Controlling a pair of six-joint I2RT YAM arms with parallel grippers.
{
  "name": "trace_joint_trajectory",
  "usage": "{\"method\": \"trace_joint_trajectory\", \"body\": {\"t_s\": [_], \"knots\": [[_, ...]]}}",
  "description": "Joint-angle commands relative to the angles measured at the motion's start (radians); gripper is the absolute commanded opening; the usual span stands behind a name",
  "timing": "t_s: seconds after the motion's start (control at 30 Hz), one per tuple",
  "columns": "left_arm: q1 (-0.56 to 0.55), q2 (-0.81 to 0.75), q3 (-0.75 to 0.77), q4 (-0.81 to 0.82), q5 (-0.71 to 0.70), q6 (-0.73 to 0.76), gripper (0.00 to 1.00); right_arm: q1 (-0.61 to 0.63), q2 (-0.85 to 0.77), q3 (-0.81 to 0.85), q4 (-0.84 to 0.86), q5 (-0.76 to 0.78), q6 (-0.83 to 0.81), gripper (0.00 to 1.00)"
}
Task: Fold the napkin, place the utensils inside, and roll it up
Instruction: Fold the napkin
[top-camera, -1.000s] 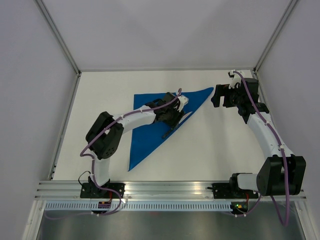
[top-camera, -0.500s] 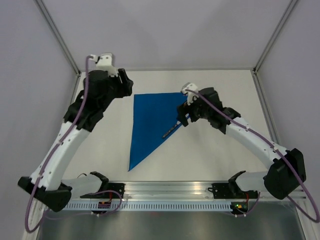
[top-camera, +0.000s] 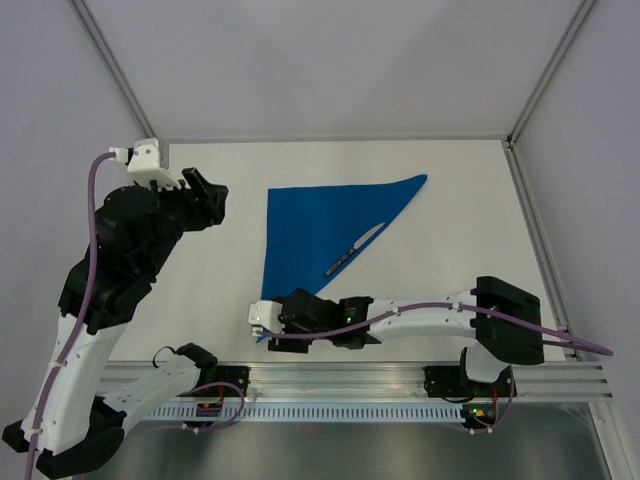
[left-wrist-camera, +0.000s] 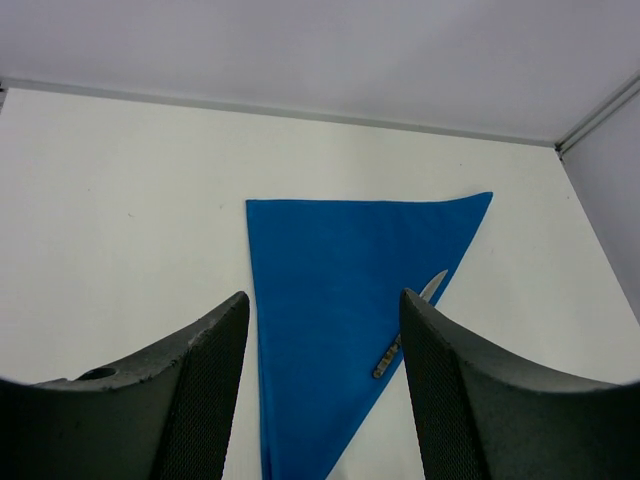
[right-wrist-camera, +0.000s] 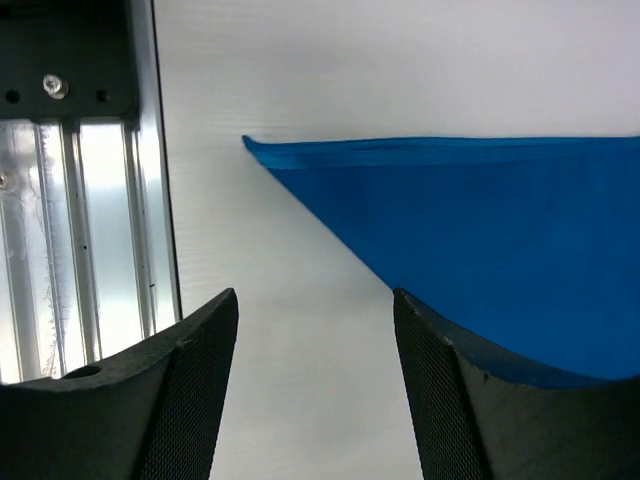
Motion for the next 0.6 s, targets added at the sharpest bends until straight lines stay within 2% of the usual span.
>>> {"method": "trace_joint_trajectory", "body": {"t_s": [0.0, 0.13, 0.27, 0.57], "knots": [[-0.002, -0.022, -0.015, -0.056, -0.021, -0.031, 0.66, 0.045, 0.078, 0.029, 0.085, 0.089, -0.042, 0.69], [-0.002, -0.050, -0.034, -0.056, -0.027, -0.038, 0.66, 0.105, 0.165, 0.078, 0.099, 0.157, -0.070, 0.62], [-0.002, -0.062, -0.051, -0.056, -0.030, -0.045, 0.66, 0.143, 0.230, 0.113, 0.157, 0.236, -0.099, 0.61], [-0.002, -0.053, -0.053, -0.051, -0.019, -0.038, 0.65, 0.180, 0.325, 0.152, 0.206, 0.295, -0.140, 0.59]]}}
